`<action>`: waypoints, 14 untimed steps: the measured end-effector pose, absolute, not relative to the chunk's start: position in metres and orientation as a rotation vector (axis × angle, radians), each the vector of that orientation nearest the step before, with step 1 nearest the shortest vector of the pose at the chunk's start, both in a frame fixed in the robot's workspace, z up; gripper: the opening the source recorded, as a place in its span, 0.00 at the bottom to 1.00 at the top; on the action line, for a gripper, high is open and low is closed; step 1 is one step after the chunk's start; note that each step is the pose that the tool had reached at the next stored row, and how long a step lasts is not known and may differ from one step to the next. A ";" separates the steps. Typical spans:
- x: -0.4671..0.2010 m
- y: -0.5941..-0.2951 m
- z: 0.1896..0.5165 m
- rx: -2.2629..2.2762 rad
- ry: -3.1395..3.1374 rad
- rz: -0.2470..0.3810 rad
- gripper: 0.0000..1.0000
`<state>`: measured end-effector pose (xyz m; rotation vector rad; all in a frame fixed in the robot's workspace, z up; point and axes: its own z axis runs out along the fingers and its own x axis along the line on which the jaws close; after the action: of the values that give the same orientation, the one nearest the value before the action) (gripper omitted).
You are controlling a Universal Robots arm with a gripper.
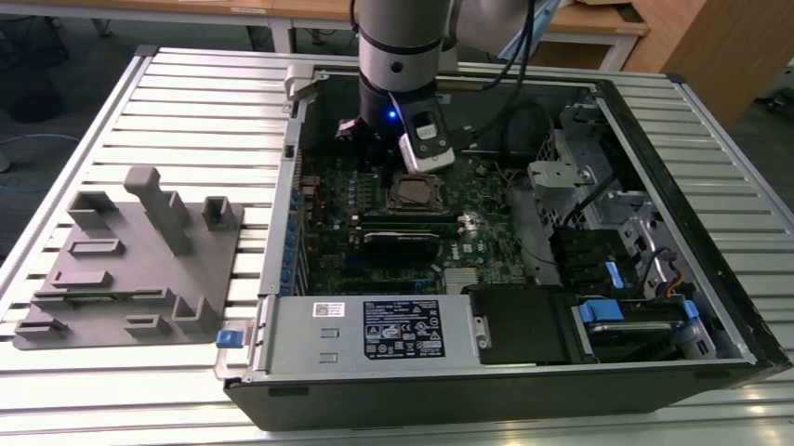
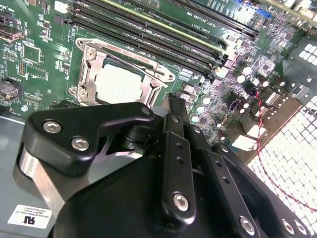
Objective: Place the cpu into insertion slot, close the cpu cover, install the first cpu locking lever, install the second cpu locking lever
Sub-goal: 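Install the second cpu locking lever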
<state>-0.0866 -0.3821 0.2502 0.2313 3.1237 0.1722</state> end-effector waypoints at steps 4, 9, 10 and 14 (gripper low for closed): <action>-0.084 -0.382 0.250 0.231 3.124 0.172 0.11; -0.077 -0.382 0.250 0.231 3.124 0.172 0.11; -0.077 -0.382 0.250 0.231 3.124 0.172 0.11; -0.077 -0.382 0.250 0.231 3.124 0.172 0.11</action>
<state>-0.0767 -0.3821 0.2503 0.2314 3.1241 0.1719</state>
